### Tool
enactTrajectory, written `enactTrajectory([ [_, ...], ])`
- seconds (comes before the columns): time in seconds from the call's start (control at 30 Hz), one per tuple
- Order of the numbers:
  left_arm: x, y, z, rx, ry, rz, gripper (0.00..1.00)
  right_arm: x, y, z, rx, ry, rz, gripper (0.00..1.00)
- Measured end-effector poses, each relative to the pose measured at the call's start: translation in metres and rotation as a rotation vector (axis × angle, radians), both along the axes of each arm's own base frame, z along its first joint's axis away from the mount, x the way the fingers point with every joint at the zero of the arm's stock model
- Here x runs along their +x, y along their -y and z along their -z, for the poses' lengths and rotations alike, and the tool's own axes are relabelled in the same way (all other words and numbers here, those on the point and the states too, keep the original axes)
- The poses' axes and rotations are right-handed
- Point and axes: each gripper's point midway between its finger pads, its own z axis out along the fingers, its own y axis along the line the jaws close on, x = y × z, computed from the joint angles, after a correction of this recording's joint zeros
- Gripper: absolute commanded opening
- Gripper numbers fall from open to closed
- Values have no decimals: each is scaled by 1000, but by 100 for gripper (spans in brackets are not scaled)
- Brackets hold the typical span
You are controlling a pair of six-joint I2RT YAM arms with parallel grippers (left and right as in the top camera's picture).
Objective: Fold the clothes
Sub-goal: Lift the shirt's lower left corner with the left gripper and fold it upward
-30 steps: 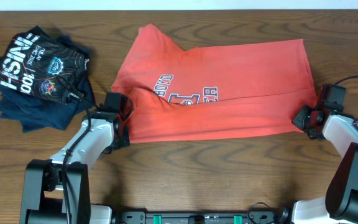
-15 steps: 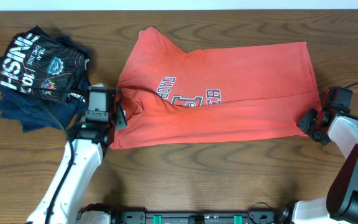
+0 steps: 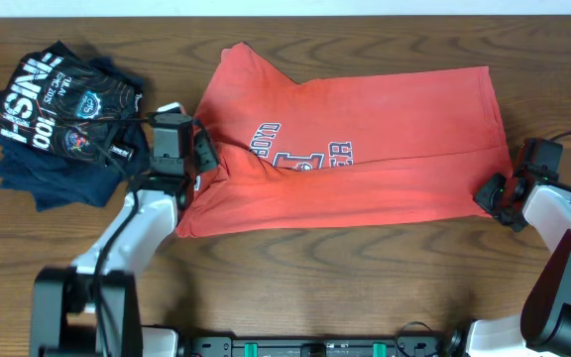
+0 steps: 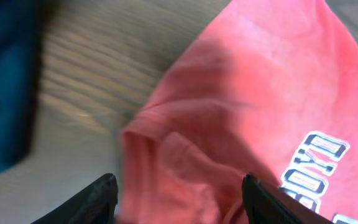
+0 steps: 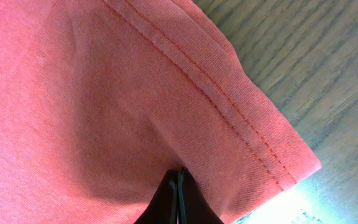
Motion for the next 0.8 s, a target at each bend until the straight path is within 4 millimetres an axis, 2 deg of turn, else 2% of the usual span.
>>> enactTrajectory([
  [0.17,16,-5,-1,-165,51,-90,66,0,0,0,0,1,0,2],
  [0.3,13,-11,2,-302,24,-179,66,0,0,0,0,1,0,3],
  [0.67,10,7,34,-496,-76,-248,64,0,0,0,0,1,0,3],
  [0.77,11,9,40,-523,-88,-263,53,0,0,0,0,1,0,3],
  [0.8,13,10,41,-537,-86,-271,44,0,0,0,0,1,0,2],
])
